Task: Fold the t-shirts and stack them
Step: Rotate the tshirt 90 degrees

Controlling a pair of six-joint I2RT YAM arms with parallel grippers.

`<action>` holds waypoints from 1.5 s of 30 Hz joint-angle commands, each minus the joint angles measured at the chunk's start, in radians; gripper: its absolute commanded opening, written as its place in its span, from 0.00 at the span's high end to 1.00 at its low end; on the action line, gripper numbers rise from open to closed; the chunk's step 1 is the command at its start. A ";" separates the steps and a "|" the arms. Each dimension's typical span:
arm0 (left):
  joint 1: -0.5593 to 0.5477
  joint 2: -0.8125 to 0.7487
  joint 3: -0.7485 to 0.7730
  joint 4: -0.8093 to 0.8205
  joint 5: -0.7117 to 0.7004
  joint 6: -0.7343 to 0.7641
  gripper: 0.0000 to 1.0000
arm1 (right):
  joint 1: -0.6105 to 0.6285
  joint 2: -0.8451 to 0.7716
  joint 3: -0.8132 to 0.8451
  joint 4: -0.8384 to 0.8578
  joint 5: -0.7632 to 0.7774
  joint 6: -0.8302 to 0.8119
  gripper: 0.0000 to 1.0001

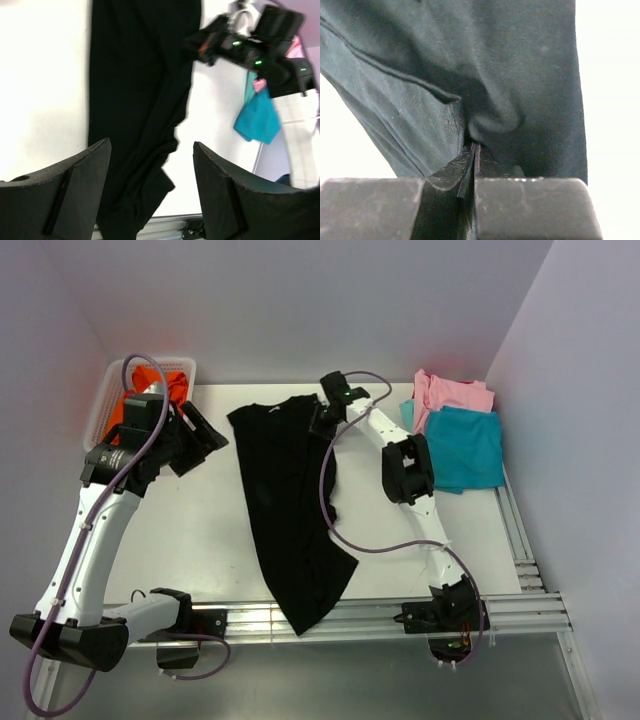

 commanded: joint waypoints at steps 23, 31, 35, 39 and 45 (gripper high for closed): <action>-0.051 0.212 0.097 0.050 0.022 0.072 0.29 | -0.216 -0.049 0.020 0.232 -0.202 -0.004 0.28; -0.072 0.283 0.161 0.009 -0.134 0.080 0.11 | -0.206 -0.690 -0.485 0.192 0.066 -0.047 0.29; -0.095 0.248 0.049 0.033 -0.118 0.091 0.13 | -0.163 -1.047 -0.838 0.125 0.221 -0.088 0.30; -0.111 0.163 -0.194 0.107 -0.025 0.046 0.15 | -0.089 -1.362 -1.160 -0.068 0.269 -0.002 0.35; -0.184 0.105 -0.405 0.167 0.046 -0.026 0.20 | 0.067 -1.655 -1.558 -0.082 0.092 0.166 0.32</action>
